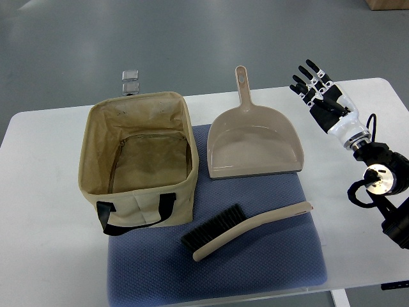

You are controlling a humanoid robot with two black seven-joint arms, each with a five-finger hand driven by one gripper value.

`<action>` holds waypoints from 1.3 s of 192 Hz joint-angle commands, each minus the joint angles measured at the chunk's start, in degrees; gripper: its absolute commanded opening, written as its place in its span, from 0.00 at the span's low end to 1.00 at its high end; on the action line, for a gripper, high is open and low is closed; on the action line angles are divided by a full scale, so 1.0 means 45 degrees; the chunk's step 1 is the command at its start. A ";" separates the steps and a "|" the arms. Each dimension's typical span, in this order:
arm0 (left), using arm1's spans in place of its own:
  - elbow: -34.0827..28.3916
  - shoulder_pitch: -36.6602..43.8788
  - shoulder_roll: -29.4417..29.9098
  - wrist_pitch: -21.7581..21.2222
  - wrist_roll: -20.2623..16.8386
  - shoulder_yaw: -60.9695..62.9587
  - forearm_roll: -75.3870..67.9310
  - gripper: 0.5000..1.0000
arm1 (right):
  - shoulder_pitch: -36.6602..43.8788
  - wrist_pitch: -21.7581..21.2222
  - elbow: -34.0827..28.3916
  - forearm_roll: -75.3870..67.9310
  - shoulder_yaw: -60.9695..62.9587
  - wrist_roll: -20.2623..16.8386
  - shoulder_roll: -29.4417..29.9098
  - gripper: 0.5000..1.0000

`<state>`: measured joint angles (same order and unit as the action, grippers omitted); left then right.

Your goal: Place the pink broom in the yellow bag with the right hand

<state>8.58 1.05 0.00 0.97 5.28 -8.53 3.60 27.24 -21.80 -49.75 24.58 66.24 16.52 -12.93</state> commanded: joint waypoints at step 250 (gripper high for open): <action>0.0008 0.0000 0.0000 0.0000 0.0000 0.0002 0.0000 1.00 | 0.0354 -0.0566 -0.0371 0.0552 -0.0268 0.0019 -0.0583 0.86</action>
<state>8.60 1.06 0.00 0.97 5.27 -8.52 3.60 28.74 -23.55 -50.63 25.89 65.47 16.46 -14.78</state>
